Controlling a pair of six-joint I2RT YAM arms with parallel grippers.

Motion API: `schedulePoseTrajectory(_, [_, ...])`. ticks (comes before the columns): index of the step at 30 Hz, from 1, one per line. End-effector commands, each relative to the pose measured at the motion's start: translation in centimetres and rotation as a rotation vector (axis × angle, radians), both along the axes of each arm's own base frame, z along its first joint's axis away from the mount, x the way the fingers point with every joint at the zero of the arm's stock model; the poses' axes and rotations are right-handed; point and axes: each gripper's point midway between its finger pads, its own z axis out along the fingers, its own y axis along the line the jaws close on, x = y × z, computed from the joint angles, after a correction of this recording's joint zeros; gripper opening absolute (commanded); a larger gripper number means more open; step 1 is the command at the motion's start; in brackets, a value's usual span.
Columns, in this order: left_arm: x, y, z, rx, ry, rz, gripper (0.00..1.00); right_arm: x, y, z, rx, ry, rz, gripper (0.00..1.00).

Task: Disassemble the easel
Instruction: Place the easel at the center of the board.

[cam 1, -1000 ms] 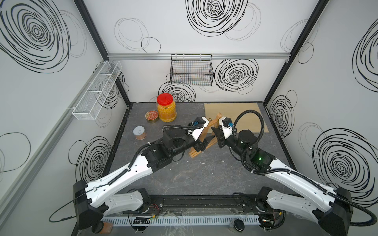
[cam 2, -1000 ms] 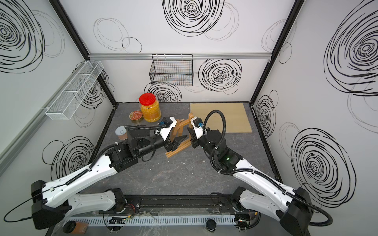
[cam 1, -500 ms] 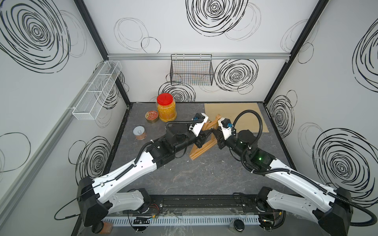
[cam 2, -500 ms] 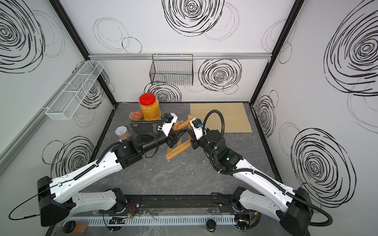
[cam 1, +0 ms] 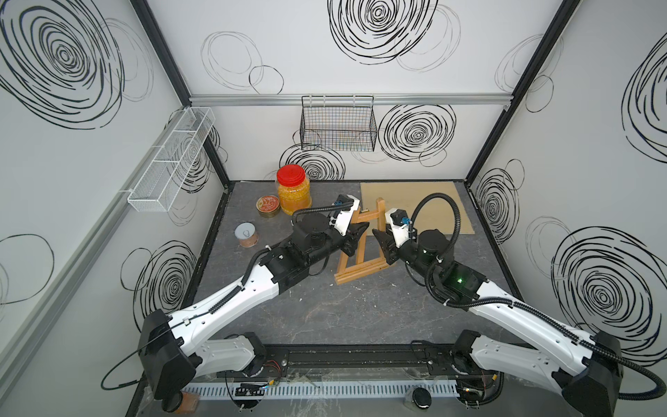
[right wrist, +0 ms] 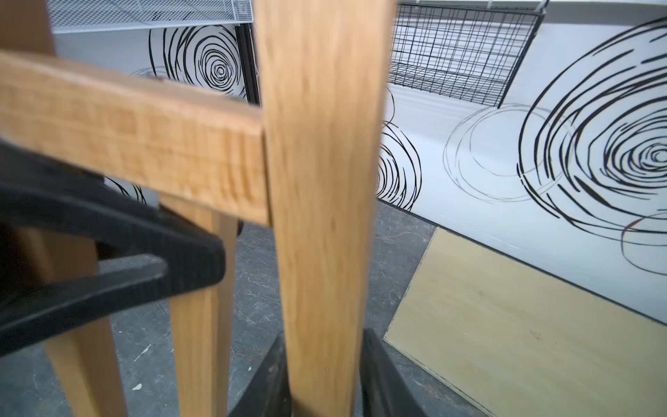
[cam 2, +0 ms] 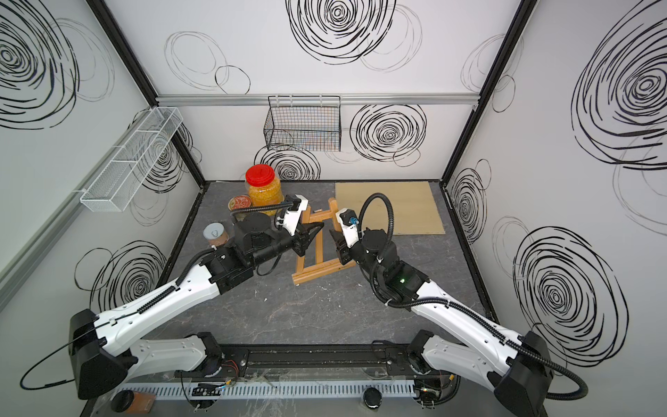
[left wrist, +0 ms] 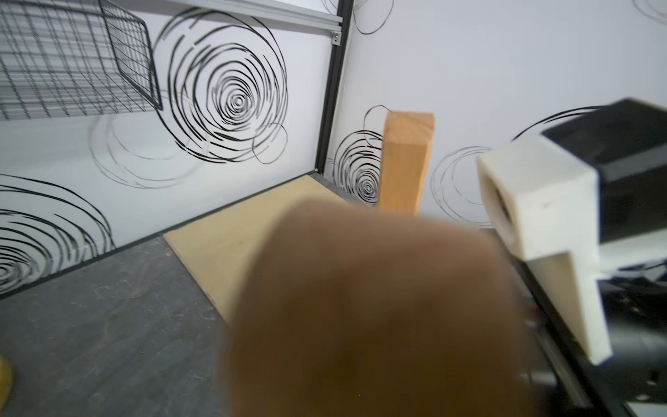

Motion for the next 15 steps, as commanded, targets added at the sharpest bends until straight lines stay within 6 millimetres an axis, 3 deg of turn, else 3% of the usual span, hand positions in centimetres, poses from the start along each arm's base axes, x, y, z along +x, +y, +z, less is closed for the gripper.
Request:
schedulePoseTrajectory(1, [-0.7,-0.8,2.7,-0.191,0.043,-0.077,0.01,-0.5,-0.1,1.6,0.021,-0.001,0.009,0.48])
schedulePoseTrajectory(4, [0.9,0.2,1.2,-0.241,0.146,-0.033,0.01,-0.8,-0.4,1.2,0.016,0.037,0.003,0.56])
schedulePoseTrajectory(9, [3.2,1.5,-1.8,-0.29,0.298,0.016,0.0,-1.3,-1.6,0.8,0.007,0.083,-0.027,0.61])
schedulePoseTrajectory(15, [4.4,0.8,-5.9,-0.254,0.42,-0.01,0.0,-0.8,-5.1,0.1,0.055,0.149,-0.215,0.63])
